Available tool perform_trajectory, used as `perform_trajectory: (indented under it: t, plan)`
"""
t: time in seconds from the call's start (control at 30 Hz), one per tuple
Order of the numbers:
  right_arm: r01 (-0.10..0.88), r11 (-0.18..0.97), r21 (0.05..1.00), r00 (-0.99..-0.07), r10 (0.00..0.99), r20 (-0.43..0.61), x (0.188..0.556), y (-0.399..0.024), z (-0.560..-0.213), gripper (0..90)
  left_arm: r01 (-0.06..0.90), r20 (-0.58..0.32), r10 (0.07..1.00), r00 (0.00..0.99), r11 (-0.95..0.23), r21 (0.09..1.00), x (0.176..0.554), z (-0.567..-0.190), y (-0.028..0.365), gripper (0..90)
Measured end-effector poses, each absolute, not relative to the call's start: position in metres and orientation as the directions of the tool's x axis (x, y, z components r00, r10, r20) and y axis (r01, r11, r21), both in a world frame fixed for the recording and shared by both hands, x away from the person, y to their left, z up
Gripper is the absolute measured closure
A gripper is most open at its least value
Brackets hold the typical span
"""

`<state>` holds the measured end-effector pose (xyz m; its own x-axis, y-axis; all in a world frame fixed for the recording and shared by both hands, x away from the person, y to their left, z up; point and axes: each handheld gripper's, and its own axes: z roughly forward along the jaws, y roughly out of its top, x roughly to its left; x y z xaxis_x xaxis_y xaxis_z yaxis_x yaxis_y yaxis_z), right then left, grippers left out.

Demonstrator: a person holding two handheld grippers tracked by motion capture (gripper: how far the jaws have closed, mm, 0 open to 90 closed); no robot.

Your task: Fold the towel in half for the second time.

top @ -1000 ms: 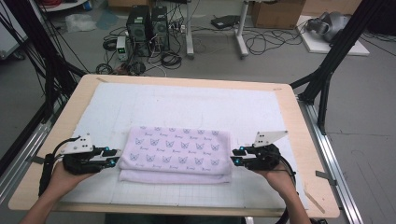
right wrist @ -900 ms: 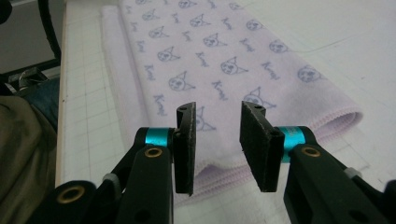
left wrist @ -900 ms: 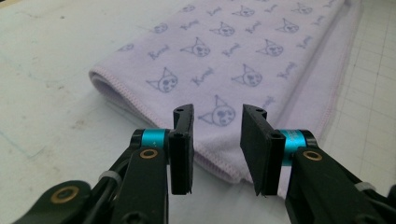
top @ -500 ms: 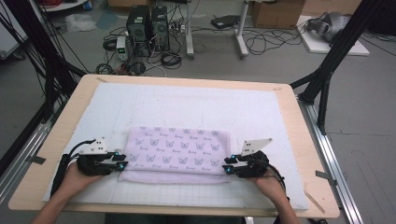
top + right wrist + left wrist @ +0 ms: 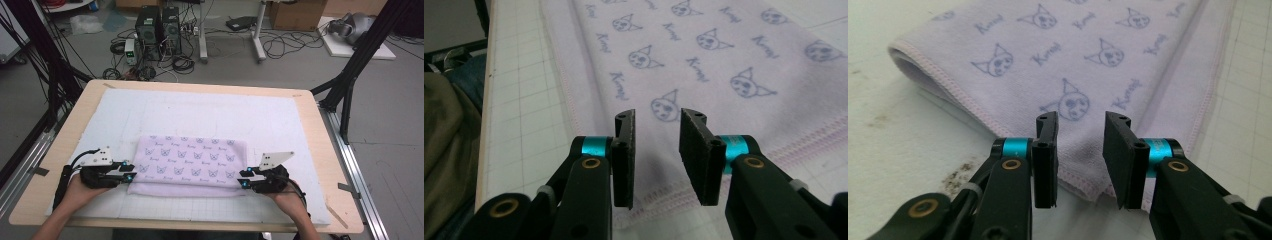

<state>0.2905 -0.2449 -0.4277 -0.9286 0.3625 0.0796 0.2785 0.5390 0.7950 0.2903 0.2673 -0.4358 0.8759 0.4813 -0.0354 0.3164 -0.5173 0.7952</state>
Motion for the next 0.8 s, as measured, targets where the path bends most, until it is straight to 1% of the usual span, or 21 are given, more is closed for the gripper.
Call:
perform_trajectory:
  t: [0.13, 0.23, 0.27, 0.33, 0.4, 0.47, 0.53, 0.63, 0.8]
  plan:
    - [0.283, 0.553, 0.784, -0.932, 0.353, 0.087, 0.289, -0.243, -0.435, 64.2, 0.314, -0.042, 0.467, 0.883, -0.523, 0.792, 0.288, -0.444, 0.265, 63.3]
    - [0.299, 0.577, 0.76, -0.929, 0.356, 0.095, 0.289, -0.243, -0.444, 64.6, 0.311, -0.043, 0.46, 0.887, -0.526, 0.791, 0.287, -0.443, 0.265, 62.5]
    - [0.302, 0.568, 0.766, -0.928, 0.359, 0.1, 0.289, -0.243, -0.446, 66.2, 0.306, -0.036, 0.46, 0.887, -0.53, 0.791, 0.287, -0.444, 0.265, 63.1]
    - [0.303, 0.561, 0.77, -0.925, 0.366, 0.097, 0.289, -0.243, -0.447, 71.1, 0.287, -0.01, 0.455, 0.89, -0.543, 0.789, 0.286, -0.444, 0.262, 68.3]
    - [0.299, 0.565, 0.769, -0.926, 0.368, 0.09, 0.291, -0.244, -0.447, 78.3, 0.277, 0.003, 0.453, 0.891, -0.55, 0.787, 0.285, -0.444, 0.259, 78.7]
    - [0.306, 0.558, 0.771, -0.926, 0.364, 0.104, 0.292, -0.245, -0.446, 81.9, 0.273, 0.017, 0.46, 0.888, -0.557, 0.785, 0.284, -0.443, 0.257, 84.5]
    - [0.309, 0.559, 0.769, -0.926, 0.362, 0.108, 0.294, -0.246, -0.445, 83.9, 0.27, 0.03, 0.465, 0.885, -0.564, 0.78, 0.283, -0.442, 0.257, 85.9]
    - [0.299, 0.558, 0.774, -0.927, 0.361, 0.098, 0.293, -0.246, -0.439, 84.6, 0.27, 0.031, 0.474, 0.88, -0.553, 0.788, 0.282, -0.436, 0.261, 86.2]
    - [0.266, 0.521, 0.811, -0.927, 0.369, 0.067, 0.294, -0.253, -0.417, 84.7, 0.251, 0.033, 0.486, 0.873, -0.506, 0.825, 0.277, -0.413, 0.268, 86.4]
